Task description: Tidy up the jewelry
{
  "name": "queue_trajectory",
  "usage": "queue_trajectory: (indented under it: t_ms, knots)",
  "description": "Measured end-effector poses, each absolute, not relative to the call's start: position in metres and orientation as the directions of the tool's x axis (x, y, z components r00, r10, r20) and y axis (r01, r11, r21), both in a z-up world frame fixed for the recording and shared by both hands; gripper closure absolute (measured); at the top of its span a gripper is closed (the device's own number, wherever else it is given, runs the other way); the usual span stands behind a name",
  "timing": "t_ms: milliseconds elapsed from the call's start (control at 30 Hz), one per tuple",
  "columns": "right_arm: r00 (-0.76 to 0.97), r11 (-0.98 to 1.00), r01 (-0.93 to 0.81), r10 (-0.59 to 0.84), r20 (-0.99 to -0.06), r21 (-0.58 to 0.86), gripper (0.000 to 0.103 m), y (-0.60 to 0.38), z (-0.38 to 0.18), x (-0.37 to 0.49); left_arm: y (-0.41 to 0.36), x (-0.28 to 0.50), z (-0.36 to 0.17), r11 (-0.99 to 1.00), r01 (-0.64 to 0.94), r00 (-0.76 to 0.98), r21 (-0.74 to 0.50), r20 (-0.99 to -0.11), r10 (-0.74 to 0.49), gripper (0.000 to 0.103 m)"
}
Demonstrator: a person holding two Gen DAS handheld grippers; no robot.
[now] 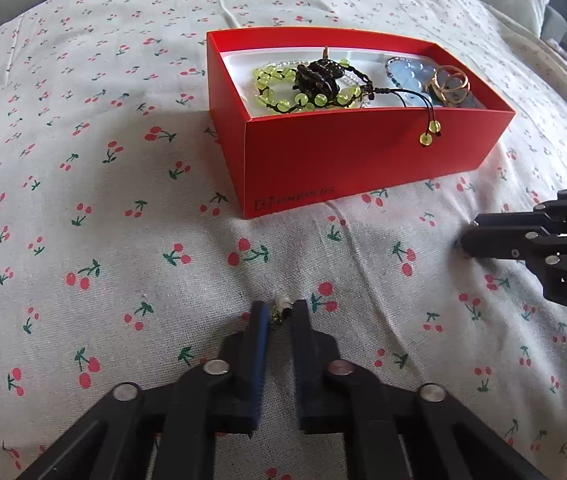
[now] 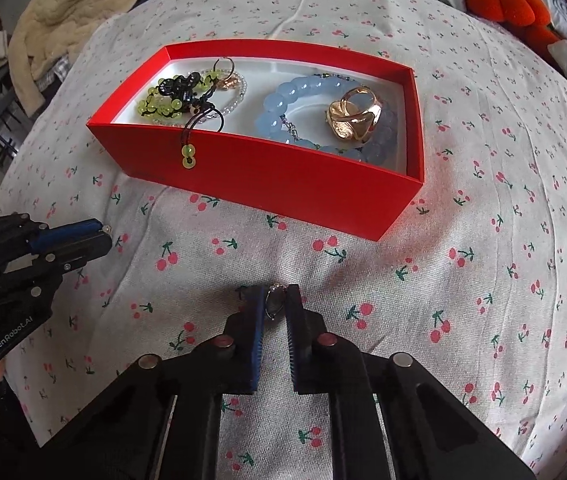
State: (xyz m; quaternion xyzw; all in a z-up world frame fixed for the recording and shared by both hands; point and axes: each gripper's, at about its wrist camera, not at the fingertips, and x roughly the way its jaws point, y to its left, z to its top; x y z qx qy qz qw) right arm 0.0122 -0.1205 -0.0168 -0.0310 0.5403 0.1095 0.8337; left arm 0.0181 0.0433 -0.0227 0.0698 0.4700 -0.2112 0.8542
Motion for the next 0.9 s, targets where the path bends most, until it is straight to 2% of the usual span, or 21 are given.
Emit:
queue_trajectory:
  t_ms: [133, 567, 900]
  knots:
    - [0.376, 0.974, -0.204, 0.173, -0.91, 0.101, 0.101, -0.122, -0.013, 0.014, 0.045, 0.018, -0.019, 0.908, 0.407, 0.467, -0.1, -0.831, -0.301, 0.103]
    - [0.418, 0.956, -0.166, 0.292, -0.86, 0.244, 0.101, -0.139, 0.026, 0.012, 0.049, 0.017, 0.017, 0.912, 0.367, 0.516, -0.181, -0.776, -0.362, 0.103]
    - [0.467, 0.945, -0.153, 0.327, -0.821, 0.289, 0.1, -0.14, 0.052, 0.025, 0.038, 0.037, 0.042, 0.91, 0.338, 0.56, -0.241, -0.725, -0.4, 0.103]
